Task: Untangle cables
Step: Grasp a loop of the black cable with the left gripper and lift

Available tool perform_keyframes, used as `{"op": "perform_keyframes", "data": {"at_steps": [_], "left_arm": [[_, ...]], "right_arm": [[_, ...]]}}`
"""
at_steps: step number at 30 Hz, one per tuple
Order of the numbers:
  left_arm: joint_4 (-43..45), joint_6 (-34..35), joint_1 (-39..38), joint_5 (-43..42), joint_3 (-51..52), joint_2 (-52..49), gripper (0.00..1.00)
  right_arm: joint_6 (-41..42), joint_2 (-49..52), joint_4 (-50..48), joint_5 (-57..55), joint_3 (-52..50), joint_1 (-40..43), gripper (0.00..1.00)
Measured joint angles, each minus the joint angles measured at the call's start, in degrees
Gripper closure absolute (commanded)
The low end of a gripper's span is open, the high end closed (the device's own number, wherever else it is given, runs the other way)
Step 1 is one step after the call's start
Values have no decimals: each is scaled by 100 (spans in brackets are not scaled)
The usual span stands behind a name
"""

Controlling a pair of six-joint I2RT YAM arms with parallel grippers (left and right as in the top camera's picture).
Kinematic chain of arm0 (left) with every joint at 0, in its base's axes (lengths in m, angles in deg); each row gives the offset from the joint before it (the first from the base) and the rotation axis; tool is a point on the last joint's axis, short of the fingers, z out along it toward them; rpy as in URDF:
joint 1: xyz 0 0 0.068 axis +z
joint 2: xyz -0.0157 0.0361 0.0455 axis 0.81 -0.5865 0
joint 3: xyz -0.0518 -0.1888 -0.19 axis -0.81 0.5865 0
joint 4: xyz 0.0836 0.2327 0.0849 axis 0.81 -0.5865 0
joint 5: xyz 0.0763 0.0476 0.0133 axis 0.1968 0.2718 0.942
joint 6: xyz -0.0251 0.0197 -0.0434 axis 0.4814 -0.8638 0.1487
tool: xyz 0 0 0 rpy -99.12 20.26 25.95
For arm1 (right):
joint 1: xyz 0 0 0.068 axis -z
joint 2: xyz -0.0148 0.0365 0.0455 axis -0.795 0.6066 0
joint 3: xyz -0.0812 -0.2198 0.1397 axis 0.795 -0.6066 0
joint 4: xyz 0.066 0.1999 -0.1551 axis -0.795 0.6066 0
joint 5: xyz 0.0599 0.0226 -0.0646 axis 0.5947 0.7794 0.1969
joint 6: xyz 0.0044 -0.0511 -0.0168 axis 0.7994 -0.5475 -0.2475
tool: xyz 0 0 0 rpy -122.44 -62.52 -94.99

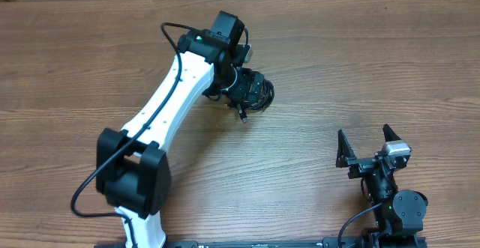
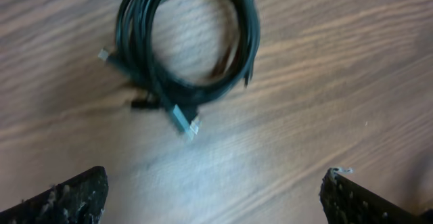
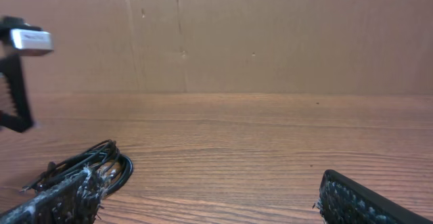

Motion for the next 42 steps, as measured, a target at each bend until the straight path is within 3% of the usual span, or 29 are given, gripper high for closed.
{"op": "perform_keyframes", "data": {"at_steps": [9,10,12,15,16,18,29,35,42], "left_arm": [[1040,-2,-321,-120,-2,-1012,1],[1158,-2,-345,-133,-2,-1130,27],[1244,-9,-382,-144,-2,-1220,48],[1340,-28,-391,-149,-2,-1233,57],[1364,-33,-385,-153,-4,-1233,66],[1360,-26,-372,-136,-4,-1233,95],[955,-13,-289,-105,-260,-1233,96],[153,138,-181,-455,-1672,-1217,96],[-101,697,-149,-955,-3132,-697,96]], "right_arm": [[2,0,-2,0,0,0,0],[4,0,0,0,0,0,0],[2,0,0,0,0,0,0],[7,0,2,0,0,0,0],[2,0,-2,0,0,0,0],[2,0,-2,0,0,0,0],[2,0,2,2,0,0,0],[-2,0,2,2,0,0,0],[0,0,0,2,0,0,0]]}}
